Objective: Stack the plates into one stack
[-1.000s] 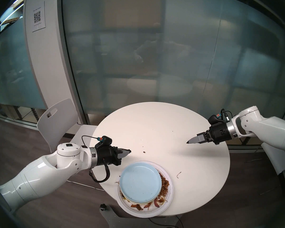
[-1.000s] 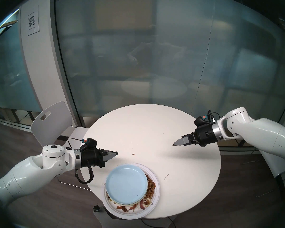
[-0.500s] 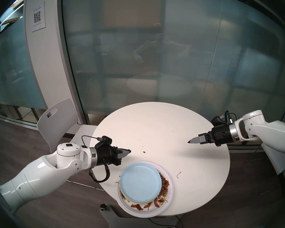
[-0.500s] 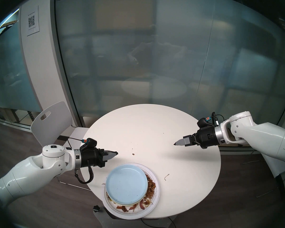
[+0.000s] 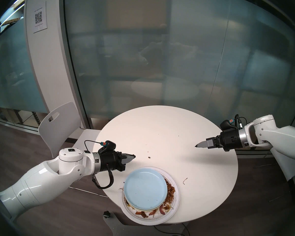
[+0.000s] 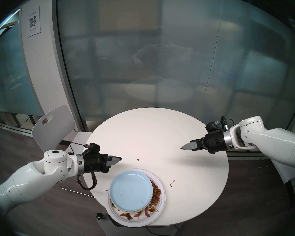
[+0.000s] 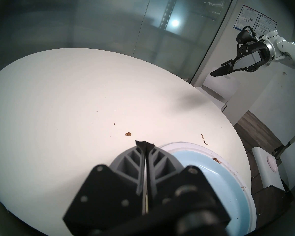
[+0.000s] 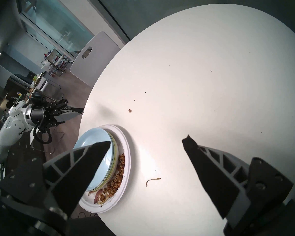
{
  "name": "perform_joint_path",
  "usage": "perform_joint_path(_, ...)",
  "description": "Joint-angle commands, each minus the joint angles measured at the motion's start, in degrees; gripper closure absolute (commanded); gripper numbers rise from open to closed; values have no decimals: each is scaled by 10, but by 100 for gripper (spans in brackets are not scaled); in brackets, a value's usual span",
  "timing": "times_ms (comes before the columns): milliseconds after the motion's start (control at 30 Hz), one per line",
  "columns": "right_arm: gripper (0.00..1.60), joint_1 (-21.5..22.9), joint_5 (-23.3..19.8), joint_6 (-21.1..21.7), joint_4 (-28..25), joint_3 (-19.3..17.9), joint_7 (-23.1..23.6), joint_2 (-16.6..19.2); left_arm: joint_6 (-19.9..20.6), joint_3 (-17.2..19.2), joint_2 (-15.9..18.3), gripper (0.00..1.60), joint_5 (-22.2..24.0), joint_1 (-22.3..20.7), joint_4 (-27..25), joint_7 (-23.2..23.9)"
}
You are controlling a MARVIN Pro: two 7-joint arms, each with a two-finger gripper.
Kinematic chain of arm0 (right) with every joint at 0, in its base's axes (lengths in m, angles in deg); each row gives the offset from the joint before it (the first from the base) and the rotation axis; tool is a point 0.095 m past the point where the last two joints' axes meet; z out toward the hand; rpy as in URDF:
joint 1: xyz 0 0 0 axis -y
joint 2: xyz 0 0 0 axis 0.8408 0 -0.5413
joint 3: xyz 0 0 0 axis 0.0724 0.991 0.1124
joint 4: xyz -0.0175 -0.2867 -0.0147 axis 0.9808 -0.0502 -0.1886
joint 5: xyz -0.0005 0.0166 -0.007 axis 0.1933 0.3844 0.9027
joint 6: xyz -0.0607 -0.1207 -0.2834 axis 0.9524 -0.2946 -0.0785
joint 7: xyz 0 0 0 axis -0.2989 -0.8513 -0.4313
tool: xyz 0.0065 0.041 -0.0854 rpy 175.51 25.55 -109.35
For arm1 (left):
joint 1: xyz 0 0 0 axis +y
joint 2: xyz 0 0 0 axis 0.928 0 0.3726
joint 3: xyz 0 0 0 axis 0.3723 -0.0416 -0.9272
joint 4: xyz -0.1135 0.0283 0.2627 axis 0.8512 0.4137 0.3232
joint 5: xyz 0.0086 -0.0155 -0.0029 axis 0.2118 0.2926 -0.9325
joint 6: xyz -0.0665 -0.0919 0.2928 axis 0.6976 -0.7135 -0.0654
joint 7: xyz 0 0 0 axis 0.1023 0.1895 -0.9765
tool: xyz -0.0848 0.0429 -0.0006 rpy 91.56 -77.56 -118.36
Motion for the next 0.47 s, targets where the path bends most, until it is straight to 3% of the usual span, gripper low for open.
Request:
perform_joint_path(0,0,4,-6,-6,-4,-10,4,5,-5,5,0,128,1,-2,-10,-1)
perform_joint_path(433,0,2,-6,-8,-6,-11,4,8,-5,5,0,128,1,-2,-10,-1)
